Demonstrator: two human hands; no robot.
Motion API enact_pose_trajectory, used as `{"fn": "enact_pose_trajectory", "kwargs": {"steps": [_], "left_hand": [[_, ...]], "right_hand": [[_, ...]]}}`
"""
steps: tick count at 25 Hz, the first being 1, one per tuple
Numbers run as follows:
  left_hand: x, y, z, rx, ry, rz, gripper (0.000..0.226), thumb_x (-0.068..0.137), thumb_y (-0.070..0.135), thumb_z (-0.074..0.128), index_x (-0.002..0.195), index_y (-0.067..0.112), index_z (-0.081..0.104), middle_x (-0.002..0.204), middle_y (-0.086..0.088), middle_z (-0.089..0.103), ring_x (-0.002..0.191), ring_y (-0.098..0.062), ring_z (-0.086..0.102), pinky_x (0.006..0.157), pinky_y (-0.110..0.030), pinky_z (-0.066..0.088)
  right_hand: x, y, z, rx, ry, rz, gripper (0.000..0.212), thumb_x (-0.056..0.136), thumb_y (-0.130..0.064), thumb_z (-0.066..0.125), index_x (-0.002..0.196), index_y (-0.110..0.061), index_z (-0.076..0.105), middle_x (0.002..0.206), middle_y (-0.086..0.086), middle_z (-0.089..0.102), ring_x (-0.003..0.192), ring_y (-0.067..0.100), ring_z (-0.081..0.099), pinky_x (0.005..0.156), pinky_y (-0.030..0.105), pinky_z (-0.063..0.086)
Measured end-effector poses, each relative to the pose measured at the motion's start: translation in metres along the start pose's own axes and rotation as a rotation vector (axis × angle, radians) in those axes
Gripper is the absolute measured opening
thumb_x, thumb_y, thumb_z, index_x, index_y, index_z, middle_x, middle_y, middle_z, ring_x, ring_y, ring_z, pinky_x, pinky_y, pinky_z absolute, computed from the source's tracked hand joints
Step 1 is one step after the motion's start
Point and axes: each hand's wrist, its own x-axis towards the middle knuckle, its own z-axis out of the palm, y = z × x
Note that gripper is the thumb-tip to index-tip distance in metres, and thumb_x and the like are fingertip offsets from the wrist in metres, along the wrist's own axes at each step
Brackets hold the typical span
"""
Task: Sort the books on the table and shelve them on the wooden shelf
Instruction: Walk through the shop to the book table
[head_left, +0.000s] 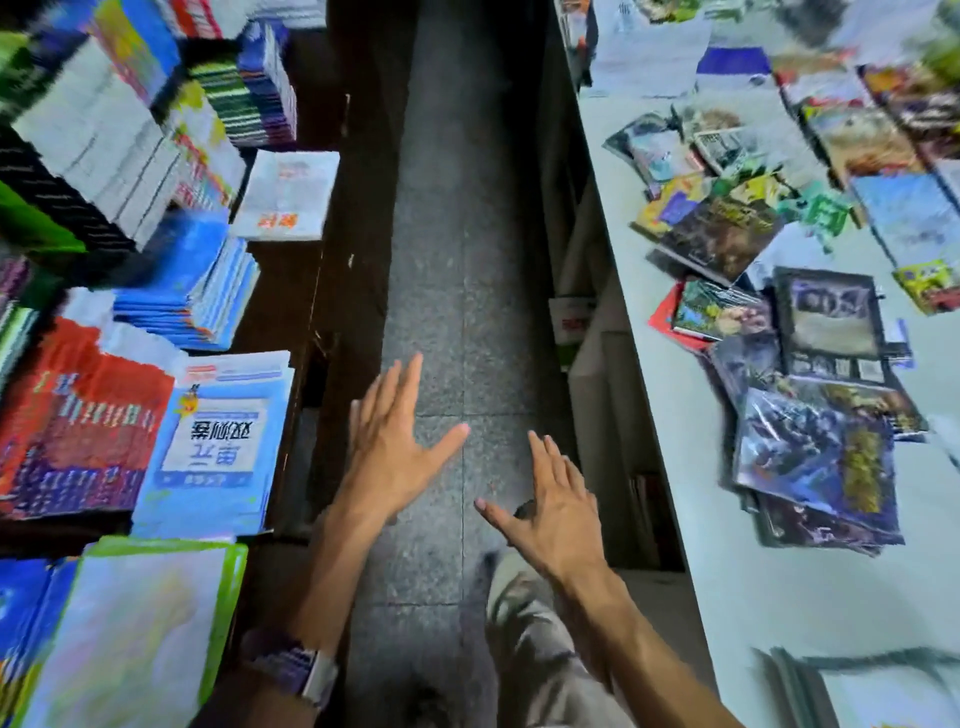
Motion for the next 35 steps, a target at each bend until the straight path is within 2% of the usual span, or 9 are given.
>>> {"fn": "enact_pose_trajectory", "kwargs": {"steps": [5,9,14,20,23,28,31,35], "left_hand": [[0.130,0.043,0.019,-0.022,-0.051,0.036,0.097,0.085,0.062,0.063,0.159,0.032,0.008,0.167,-0.002,0.015,0.154,-0.017,0.010,0.124,-0.052,0.011],[0.226,0.077,0.020,-0.023,-0.045,0.066,0.096,0.084,0.066,0.059,0.158,0.034,0.007,0.167,-0.002,0.016,0.154,-0.016,0.011,0.124,-0.047,0.007],[0.335,0.098,0.025,-0.056,-0.078,0.120,0.093,0.086,0.063,0.061,0.158,0.037,0.007,0.167,0.000,0.016,0.154,-0.016,0.010,0.125,-0.045,0.010],[0.475,0.111,0.032,-0.076,-0.220,0.238,0.093,0.087,0.055,0.064,0.159,0.035,0.009,0.168,0.000,0.013,0.154,-0.015,0.007,0.125,-0.044,0.008],[0.544,0.128,0.035,-0.050,-0.345,0.360,0.093,0.088,0.053,0.065,0.159,0.032,0.009,0.168,-0.002,0.013,0.154,-0.018,0.009,0.124,-0.047,0.010],[0.618,0.184,0.065,-0.004,-0.527,0.584,0.094,0.087,0.051,0.067,0.159,0.028,0.012,0.168,-0.003,0.013,0.154,-0.020,0.010,0.124,-0.049,0.013],[0.624,0.227,0.099,0.015,-0.617,0.736,0.094,0.087,0.052,0.067,0.160,0.025,0.013,0.168,-0.003,0.014,0.153,-0.019,0.011,0.125,-0.043,0.011],[0.610,0.271,0.145,0.062,-0.713,0.835,0.095,0.088,0.056,0.063,0.159,0.029,0.007,0.168,0.001,0.008,0.155,-0.017,0.006,0.125,-0.045,0.010]], "right_hand": [[0.122,0.011,-0.062,0.023,0.032,0.044,0.111,0.073,-0.090,0.037,0.161,-0.032,0.001,0.170,-0.003,0.007,0.155,0.025,0.013,0.120,0.050,0.024],[0.198,0.011,-0.112,0.027,0.041,0.061,0.108,0.078,-0.085,0.044,0.161,-0.031,0.002,0.170,-0.003,0.007,0.155,0.025,0.014,0.120,0.049,0.024],[0.282,0.009,-0.140,0.058,0.084,0.099,0.106,0.080,-0.083,0.046,0.161,-0.029,0.005,0.170,-0.001,0.010,0.154,0.023,0.016,0.122,0.047,0.026],[0.390,-0.008,-0.159,0.084,0.133,0.269,0.105,0.081,-0.083,0.045,0.162,-0.028,0.005,0.170,-0.002,0.009,0.155,0.022,0.016,0.121,0.046,0.027],[0.433,-0.021,-0.172,0.124,0.201,0.382,0.104,0.081,-0.082,0.045,0.161,-0.029,0.006,0.170,-0.001,0.013,0.153,0.023,0.019,0.120,0.046,0.029],[0.450,-0.014,-0.193,0.227,0.368,0.667,0.108,0.077,-0.087,0.042,0.161,-0.028,0.010,0.169,0.001,0.016,0.153,0.024,0.020,0.120,0.048,0.029],[0.433,0.001,-0.200,0.306,0.484,0.828,0.114,0.069,-0.094,0.032,0.161,-0.029,0.012,0.169,0.000,0.018,0.153,0.024,0.021,0.121,0.048,0.028],[0.415,0.035,-0.206,0.371,0.580,0.945,0.111,0.070,-0.092,0.033,0.161,-0.032,0.011,0.169,-0.004,0.016,0.153,0.022,0.020,0.123,0.043,0.023]]}}
